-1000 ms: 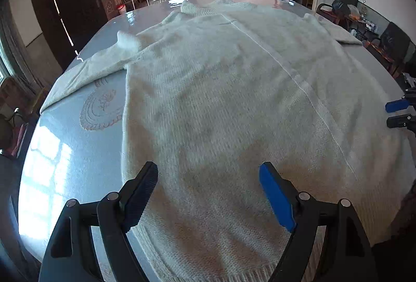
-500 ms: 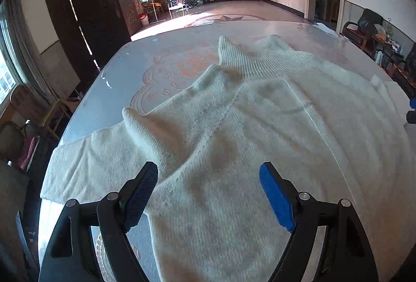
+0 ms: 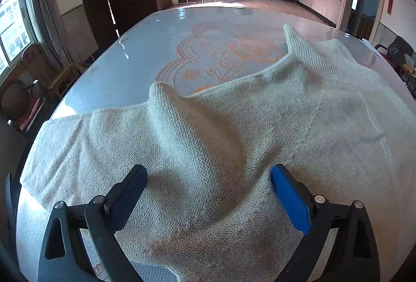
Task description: Fold clothes
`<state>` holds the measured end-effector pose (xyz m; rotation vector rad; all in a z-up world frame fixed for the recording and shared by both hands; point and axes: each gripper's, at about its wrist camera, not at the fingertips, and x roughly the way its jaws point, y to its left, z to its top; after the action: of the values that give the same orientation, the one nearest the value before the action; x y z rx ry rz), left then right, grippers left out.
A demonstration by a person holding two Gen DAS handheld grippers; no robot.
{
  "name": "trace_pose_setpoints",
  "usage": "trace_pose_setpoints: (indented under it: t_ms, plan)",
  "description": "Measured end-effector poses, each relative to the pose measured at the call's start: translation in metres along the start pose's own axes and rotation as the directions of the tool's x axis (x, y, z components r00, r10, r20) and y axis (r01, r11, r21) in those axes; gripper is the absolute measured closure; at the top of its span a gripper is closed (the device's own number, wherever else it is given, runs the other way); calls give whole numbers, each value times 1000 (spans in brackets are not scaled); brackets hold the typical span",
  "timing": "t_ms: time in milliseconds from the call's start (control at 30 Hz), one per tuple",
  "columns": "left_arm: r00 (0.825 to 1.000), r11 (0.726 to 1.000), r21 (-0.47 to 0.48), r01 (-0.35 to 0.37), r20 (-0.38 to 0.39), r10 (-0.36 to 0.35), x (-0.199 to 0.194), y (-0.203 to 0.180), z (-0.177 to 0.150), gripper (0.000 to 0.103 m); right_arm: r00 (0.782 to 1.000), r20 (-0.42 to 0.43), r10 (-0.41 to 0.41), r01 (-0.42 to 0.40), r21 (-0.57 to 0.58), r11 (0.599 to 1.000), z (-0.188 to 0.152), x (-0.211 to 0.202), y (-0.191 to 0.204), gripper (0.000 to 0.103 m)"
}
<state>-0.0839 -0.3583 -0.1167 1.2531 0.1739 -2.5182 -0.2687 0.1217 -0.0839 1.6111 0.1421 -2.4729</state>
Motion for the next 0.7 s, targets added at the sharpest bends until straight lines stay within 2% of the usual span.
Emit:
trace_pose_setpoints:
  t_ms: [100,133,167,200,233,333,400,433,467,500,567,633,667,700]
  plan:
    - [999,998,38,-46,17,45,-3,-8,-2,3,999,8,32,-32,3,999,-2,-13,-32,34]
    - [997,996,54,-70,25,69,-5,-12,-3,3,998,22,63,-64,22,998,-3,-21,-46,33]
    - [995,993,64,-99,30,97,-7,-16,-4,3,991,31,133,-135,59,989,-4,-29,-63,33]
    - [992,989,73,-127,34,125,-10,-21,-5,3,977,46,207,-211,101,972,-6,-37,-83,33]
    - [989,986,72,-148,33,146,-14,-25,-7,3,972,61,227,-233,147,961,-10,-45,-105,33]
    - [985,985,43,-168,40,166,-27,-41,-18,3,968,104,229,-249,283,926,-22,-66,-175,32]
    - [989,988,46,-150,23,149,-30,-54,-29,3,953,125,276,-303,409,861,-35,-68,-221,32]
    - [989,988,56,-146,19,146,-30,-61,-34,3,943,138,301,-330,471,818,-41,-67,-244,32]
    - [986,984,65,-165,48,162,-33,-68,-38,3,933,153,325,-355,529,770,-48,-67,-267,32]
    - [983,981,76,-179,53,175,-32,-71,-39,3,919,167,356,-381,604,700,-58,-60,-288,32]
    - [985,983,71,-171,47,168,-30,-70,-39,3,875,209,436,-431,747,507,-81,-36,-327,32]
    - [991,991,39,-130,28,129,-27,-63,-36,3,824,287,489,-469,830,303,-103,-10,-354,31]
    - [995,994,17,-104,16,103,-25,-58,-36,2,797,324,510,-484,847,218,-112,3,-362,31]
    - [997,997,-5,-82,6,82,-23,-54,-35,1,771,339,539,-486,861,153,-119,18,-364,31]
